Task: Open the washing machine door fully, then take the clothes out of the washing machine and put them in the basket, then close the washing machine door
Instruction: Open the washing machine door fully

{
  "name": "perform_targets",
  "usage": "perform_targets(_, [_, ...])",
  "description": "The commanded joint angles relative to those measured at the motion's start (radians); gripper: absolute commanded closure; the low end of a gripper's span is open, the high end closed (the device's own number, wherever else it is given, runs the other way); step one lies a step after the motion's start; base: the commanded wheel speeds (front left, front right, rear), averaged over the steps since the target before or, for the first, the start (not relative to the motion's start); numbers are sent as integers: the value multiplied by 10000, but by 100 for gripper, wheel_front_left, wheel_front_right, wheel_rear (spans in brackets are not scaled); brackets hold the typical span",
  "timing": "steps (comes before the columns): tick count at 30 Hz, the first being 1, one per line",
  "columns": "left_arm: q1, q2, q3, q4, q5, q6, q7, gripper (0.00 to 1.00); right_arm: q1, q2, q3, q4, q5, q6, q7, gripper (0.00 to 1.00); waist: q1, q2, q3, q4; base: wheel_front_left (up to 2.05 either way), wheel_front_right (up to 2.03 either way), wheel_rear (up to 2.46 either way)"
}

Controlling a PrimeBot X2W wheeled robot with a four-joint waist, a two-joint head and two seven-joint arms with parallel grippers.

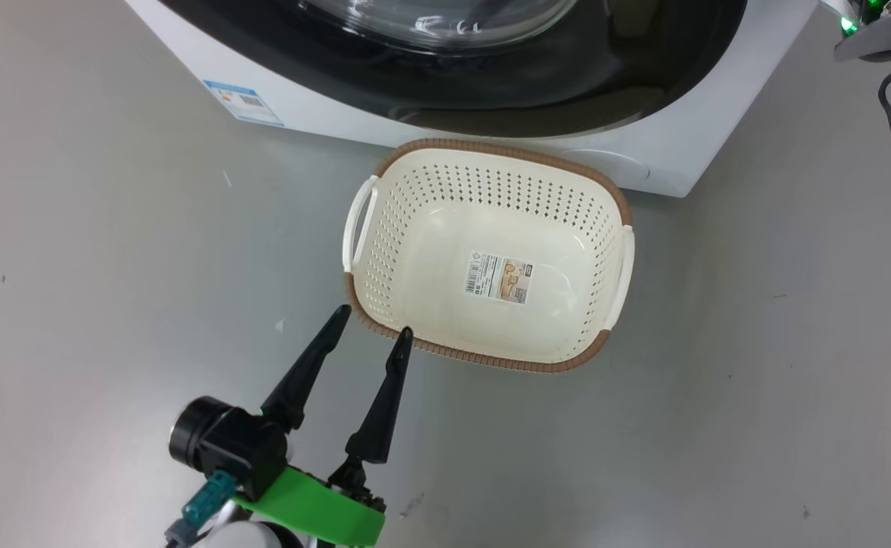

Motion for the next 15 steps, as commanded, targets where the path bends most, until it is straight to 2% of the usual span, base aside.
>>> perform_targets(1, [-168,138,270,-213,-78,-55,-120,0,-206,274,144,-128,41,33,239,100,0,0,94,68,0,0,0])
perform_targets(7, [-223,82,269,-150,-113,-55,-120,0,-255,395,257,9,141,33,683,100,0,0,70,114,0,0,0])
perform_targets(15, [-111,36,320,-87,-69,-55,-120,0,529,516,357,-413,292,33,989,100,0,0,-328,39,0,0,0])
